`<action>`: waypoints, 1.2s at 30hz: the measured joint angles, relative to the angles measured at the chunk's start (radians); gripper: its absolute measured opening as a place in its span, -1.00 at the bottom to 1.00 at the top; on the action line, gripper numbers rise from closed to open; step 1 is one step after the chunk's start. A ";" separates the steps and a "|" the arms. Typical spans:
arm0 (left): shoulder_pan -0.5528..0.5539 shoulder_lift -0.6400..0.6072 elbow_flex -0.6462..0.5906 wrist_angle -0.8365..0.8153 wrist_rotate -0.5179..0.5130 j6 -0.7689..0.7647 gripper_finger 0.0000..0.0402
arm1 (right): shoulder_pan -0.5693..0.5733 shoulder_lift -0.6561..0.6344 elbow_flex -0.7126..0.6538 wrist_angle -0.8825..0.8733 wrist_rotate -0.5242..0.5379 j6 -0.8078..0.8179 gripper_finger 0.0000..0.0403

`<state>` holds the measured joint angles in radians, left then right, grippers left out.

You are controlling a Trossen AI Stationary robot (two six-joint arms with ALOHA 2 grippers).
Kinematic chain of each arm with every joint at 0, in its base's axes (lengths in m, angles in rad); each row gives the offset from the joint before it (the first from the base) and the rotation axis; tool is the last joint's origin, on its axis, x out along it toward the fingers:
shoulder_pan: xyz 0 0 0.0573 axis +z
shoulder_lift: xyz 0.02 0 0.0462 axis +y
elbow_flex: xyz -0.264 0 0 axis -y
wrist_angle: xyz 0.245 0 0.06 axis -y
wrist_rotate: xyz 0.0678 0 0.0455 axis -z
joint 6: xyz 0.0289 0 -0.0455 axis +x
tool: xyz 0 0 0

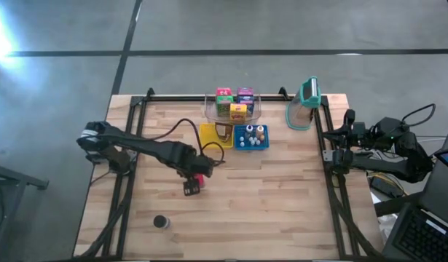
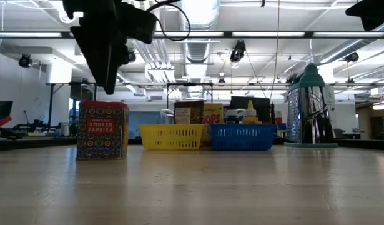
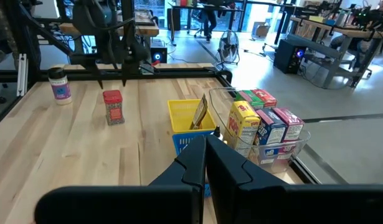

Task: Pick & Place Kitchen Items
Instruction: Put the red seasoning can into the yellow bin

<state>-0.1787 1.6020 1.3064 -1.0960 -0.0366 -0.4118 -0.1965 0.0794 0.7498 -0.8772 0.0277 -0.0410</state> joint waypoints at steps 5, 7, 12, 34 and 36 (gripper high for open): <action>-0.001 0.000 -0.004 0.039 0.013 0.006 0.37 | 0.000 0.000 0.000 0.000 0.000 0.000 -0.96; -0.001 0.000 -0.004 0.040 0.009 0.016 0.36 | 0.000 0.000 0.000 0.000 0.000 0.000 -0.96; -0.001 0.004 -0.004 0.050 0.002 0.014 0.36 | 0.000 0.000 0.000 0.000 0.000 0.000 -0.96; 0.000 0.034 -0.145 0.182 0.028 0.016 0.36 | 0.000 0.000 0.000 0.000 0.000 0.000 -0.96; 0.000 0.034 -0.164 0.210 0.028 0.016 0.36 | 0.000 0.000 0.000 0.000 0.000 0.000 -0.96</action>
<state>-0.1787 1.6364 1.1425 -0.8856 -0.0090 -0.3958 -0.1964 0.0793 0.7498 -0.8772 0.0274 -0.0410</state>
